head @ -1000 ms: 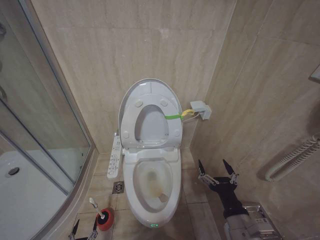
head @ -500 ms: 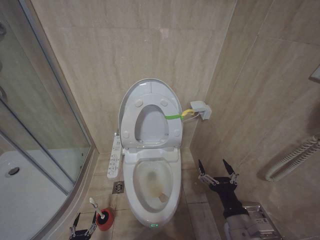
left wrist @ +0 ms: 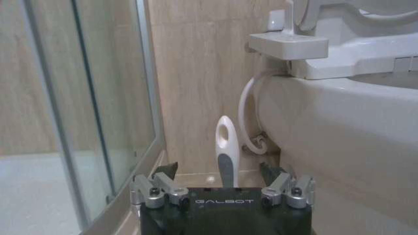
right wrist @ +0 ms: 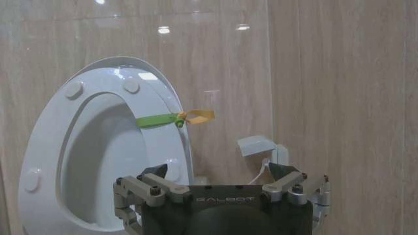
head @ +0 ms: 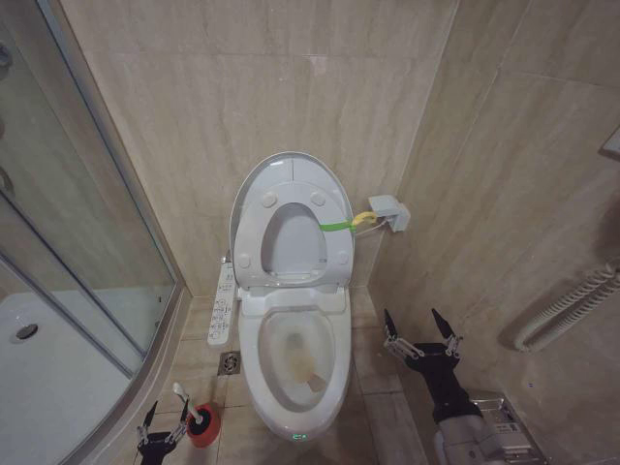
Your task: Open the toilet lid, clean the toilet bowl with a toilet brush, close the toilet lid, and flush.
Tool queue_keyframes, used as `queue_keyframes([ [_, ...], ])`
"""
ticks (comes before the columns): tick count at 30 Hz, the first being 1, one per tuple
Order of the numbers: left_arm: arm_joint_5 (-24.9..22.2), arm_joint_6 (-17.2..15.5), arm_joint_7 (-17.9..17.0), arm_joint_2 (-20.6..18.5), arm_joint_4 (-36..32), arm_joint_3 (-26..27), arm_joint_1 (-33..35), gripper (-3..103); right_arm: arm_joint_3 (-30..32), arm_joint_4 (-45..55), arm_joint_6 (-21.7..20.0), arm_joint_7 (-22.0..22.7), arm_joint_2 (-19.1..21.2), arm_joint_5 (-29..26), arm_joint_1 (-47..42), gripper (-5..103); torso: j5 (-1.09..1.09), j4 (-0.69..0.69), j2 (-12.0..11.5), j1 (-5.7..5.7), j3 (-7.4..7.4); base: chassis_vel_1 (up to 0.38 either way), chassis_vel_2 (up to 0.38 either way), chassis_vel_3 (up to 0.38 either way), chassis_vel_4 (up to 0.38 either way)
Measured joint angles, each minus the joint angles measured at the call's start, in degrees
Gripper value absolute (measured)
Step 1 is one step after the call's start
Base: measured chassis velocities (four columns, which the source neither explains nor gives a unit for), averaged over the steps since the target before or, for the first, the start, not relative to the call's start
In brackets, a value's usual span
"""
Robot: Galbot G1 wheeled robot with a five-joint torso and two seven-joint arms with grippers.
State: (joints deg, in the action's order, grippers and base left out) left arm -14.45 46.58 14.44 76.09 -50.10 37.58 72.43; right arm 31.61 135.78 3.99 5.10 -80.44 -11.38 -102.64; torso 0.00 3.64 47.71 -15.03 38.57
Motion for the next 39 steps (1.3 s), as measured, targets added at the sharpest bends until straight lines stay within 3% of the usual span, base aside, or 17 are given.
queue_keyframes([
  [10,-0.1,0.1,1.2,-1.1,3.4,-0.4,-4.1,82,0.0,0.0,0.0,0.0,0.0,0.0,0.0,100,0.00,0.01,0.0,0.00,-0.01,0.000,0.000,0.000,0.000],
  [11,-0.1,0.1,1.4,-1.2,3.6,-0.4,-4.4,77,0.0,0.0,0.0,0.0,0.0,0.0,0.0,100,0.00,0.01,0.0,0.00,0.00,0.000,0.000,0.000,0.000],
  [18,-0.1,0.1,3.1,-1.1,6.2,-0.9,-7.0,77,0.0,0.0,0.0,0.0,0.0,0.0,0.0,100,0.00,0.00,0.0,0.00,0.00,0.000,0.000,0.000,0.000],
  [19,-0.2,0.1,3.4,-1.1,6.9,-0.9,-7.6,69,0.0,0.0,0.0,0.0,0.0,0.0,0.0,100,0.00,0.00,0.0,0.00,0.00,0.000,0.000,0.000,0.000],
  [25,-1.3,0.1,5.4,-0.7,8.6,-1.2,-9.4,69,0.0,0.0,0.0,0.0,0.0,0.0,0.0,100,0.00,0.01,0.0,0.00,0.00,0.000,0.000,0.000,0.000],
  [26,-1.6,0.1,5.9,-0.6,8.6,-1.2,-9.4,41,0.0,0.0,0.0,0.0,0.0,0.0,0.0,100,0.00,0.01,0.0,0.00,0.00,0.000,0.000,0.000,0.000],
  [33,-2.7,0.2,6.4,-0.2,8.4,-0.9,-8.6,41,0.0,0.0,0.0,0.0,0.0,0.0,0.0,100,0.01,0.01,0.0,0.01,0.00,0.000,0.000,0.000,0.000],
  [34,-2.8,0.2,6.5,-0.1,8.3,-0.8,-8.3,26,0.0,0.0,0.0,0.0,0.0,0.0,0.0,100,0.01,0.00,0.0,0.01,0.00,0.000,0.000,0.000,0.000],
  [39,-3.4,0.2,6.4,0.2,7.8,-0.5,-7.8,26,0.0,0.0,0.0,0.0,0.0,0.0,0.0,100,0.01,0.00,0.0,0.01,-0.01,0.000,0.000,0.000,0.000],
])
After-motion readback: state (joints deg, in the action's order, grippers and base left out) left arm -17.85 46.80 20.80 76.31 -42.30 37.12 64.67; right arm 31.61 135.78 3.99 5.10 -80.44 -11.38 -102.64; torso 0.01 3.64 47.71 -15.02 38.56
